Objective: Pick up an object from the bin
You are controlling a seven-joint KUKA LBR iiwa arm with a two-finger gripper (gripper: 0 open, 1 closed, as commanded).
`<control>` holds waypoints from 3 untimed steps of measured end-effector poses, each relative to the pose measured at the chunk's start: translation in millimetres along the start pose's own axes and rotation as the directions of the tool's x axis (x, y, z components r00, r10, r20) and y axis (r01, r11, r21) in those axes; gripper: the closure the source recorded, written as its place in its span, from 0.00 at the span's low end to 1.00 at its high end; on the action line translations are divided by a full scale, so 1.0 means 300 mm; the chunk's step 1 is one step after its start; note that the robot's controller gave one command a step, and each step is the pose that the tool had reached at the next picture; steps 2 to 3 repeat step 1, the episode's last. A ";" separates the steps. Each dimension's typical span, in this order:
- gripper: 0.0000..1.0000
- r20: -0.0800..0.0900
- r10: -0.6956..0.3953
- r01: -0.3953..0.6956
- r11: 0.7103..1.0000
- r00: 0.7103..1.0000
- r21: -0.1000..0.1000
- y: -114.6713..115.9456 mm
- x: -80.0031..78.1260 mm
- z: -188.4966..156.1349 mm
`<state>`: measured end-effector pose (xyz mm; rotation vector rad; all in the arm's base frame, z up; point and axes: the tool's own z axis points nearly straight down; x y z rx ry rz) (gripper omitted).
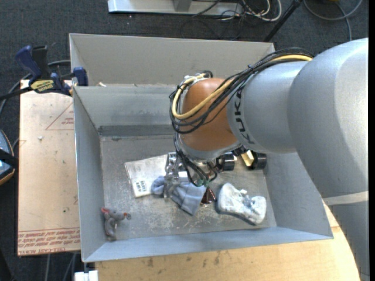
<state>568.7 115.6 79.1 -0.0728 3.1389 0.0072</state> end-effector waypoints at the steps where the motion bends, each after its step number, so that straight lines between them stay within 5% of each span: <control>1: 1.00 -0.002 0.000 0.000 1.000 1.000 0.002 -0.001 0.004 -0.032; 3: 1.00 -0.002 0.000 0.000 1.000 1.000 0.002 -0.001 0.004 -0.032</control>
Offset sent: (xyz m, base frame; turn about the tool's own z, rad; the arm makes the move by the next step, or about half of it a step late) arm 0.0000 0.0001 0.0324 0.0000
